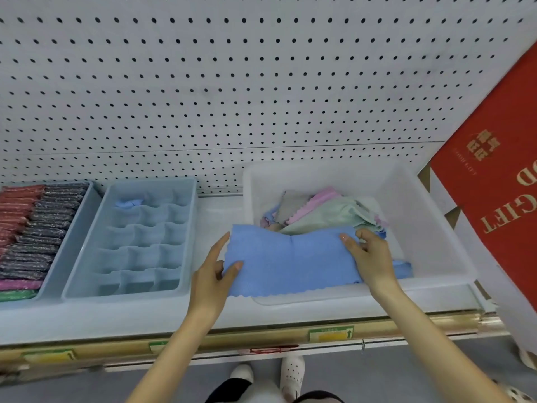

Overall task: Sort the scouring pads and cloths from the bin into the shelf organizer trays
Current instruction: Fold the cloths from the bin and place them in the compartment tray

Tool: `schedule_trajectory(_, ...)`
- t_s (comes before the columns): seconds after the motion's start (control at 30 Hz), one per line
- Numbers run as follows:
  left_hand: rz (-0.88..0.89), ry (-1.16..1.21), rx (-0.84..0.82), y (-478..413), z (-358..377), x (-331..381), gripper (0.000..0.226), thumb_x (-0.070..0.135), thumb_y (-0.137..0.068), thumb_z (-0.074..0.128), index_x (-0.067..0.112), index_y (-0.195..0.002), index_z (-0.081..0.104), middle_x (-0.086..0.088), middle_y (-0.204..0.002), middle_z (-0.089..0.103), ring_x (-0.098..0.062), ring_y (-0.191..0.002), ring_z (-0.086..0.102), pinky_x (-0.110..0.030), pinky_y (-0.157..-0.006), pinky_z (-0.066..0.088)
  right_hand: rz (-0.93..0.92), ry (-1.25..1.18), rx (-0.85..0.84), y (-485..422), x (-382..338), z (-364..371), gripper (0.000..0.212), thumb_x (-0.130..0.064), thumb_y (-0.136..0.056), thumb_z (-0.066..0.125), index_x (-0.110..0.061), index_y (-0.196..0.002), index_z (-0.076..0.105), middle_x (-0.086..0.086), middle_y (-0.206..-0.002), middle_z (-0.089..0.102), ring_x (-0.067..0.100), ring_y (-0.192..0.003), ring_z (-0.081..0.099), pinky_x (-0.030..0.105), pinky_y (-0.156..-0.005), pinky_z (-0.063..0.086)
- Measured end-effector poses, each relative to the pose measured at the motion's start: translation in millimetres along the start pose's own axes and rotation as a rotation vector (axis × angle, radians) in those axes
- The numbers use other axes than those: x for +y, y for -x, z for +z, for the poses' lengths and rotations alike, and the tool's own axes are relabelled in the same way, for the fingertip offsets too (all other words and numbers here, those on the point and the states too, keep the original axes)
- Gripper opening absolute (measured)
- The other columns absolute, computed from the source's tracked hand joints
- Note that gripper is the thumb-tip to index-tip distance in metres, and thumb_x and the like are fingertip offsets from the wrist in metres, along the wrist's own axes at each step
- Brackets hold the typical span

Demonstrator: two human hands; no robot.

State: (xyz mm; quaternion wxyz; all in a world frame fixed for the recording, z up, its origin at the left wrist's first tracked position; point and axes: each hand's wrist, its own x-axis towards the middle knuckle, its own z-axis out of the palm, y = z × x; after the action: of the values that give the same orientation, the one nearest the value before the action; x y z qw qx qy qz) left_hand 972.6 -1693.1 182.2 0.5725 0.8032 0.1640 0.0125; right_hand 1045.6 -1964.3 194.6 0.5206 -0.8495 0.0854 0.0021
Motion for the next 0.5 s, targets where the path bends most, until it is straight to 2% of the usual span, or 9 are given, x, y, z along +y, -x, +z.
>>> schedule_trajectory(0.07, -0.011, 0.01, 0.0, 1, 2, -1, 0.038, 0.017, -0.093, 0.061, 0.04, -0.123, 0.052, 0.011, -0.046, 0.041, -0.005, -0.046, 0.04, -0.012, -0.046, 0.037, 0.01, -0.016, -0.004, 0, 1, -1, 0.041, -0.017, -0.092, 0.062, -0.014, -0.067, 0.029, 0.009, -0.071, 0.02, 0.008, -0.056, 0.02, 0.022, -0.048, 0.014)
schedule_trajectory(0.13, -0.044, 0.034, 0.017, 0, 4, -2, 0.026, 0.014, -0.091, 0.064, 0.033, -0.108, 0.059, 0.013, -0.056, 0.056, -0.005, -0.054, 0.051, -0.014, -0.047, 0.042, 0.004, -0.026, -0.004, -1, 1, -1, 0.039, -0.017, -0.092, 0.062, -0.013, -0.069, 0.03, 0.009, -0.072, 0.021, 0.009, -0.058, 0.019, 0.023, -0.049, 0.013)
schedule_trajectory(0.2, -0.115, 0.118, 0.031, -3, 4, -2, 0.018, 0.012, -0.088, 0.068, 0.025, -0.098, 0.061, 0.005, -0.073, 0.066, -0.016, -0.065, 0.059, -0.019, -0.048, 0.044, 0.012, -0.022, -0.005, -1, 1, -2, 0.039, -0.017, -0.092, 0.062, -0.011, -0.069, 0.031, 0.009, -0.072, 0.023, 0.009, -0.058, 0.02, 0.023, -0.05, 0.013)
schedule_trajectory(0.27, -0.18, 0.221, -0.023, -6, 1, 0, 0.009, 0.011, -0.086, 0.071, 0.014, -0.093, 0.066, -0.004, -0.081, 0.069, -0.02, -0.068, 0.059, -0.022, -0.049, 0.044, 0.035, -0.016, -0.014, -2, 3, -3, 0.035, -0.019, -0.092, 0.062, -0.001, -0.072, 0.04, 0.008, -0.072, 0.028, 0.012, -0.062, 0.025, 0.024, -0.052, 0.015)
schedule_trajectory(0.33, -0.204, 0.277, -0.095, -10, -3, 2, 0.014, 0.014, -0.084, 0.074, 0.002, -0.09, 0.068, -0.013, -0.079, 0.068, -0.021, -0.067, 0.058, -0.024, -0.053, 0.043, 0.064, -0.04, -0.018, -3, 2, -5, 0.029, -0.02, -0.091, 0.063, 0.006, -0.085, 0.05, 0.008, -0.077, 0.037, 0.017, -0.07, 0.036, 0.025, -0.058, 0.025)
schedule_trajectory(0.4, -0.218, 0.282, -0.127, -13, -6, 2, 0.022, 0.015, -0.086, 0.071, -0.006, -0.087, 0.066, -0.018, -0.075, 0.063, -0.023, -0.066, 0.054, -0.027, -0.057, 0.04, 0.094, -0.078, -0.026, -2, -1, -8, 0.019, -0.019, -0.09, 0.065, -0.007, -0.097, 0.052, 0.003, -0.091, 0.049, 0.018, -0.086, 0.046, 0.024, -0.072, 0.035)
schedule_trajectory(0.43, -0.218, 0.28, -0.126, -15, -7, 2, 0.027, 0.016, -0.088, 0.07, -0.01, -0.087, 0.064, -0.018, -0.073, 0.061, -0.024, -0.066, 0.051, -0.028, -0.058, 0.038, 0.109, -0.084, -0.039, -3, -1, -10, 0.021, -0.019, -0.089, 0.067, -0.011, -0.1, 0.051, 0.001, -0.095, 0.051, 0.018, -0.091, 0.047, 0.025, -0.078, 0.036)
schedule_trajectory(0.5, -0.227, 0.282, -0.104, -18, -8, 3, 0.033, 0.017, -0.088, 0.069, -0.015, -0.086, 0.062, -0.018, -0.072, 0.059, -0.024, -0.065, 0.049, -0.031, -0.059, 0.036, 0.126, -0.076, -0.11, -6, 0, -17, 0.024, -0.02, -0.085, 0.071, -0.012, -0.097, 0.053, -0.003, -0.087, 0.051, 0.019, -0.086, 0.047, 0.028, -0.075, 0.036)
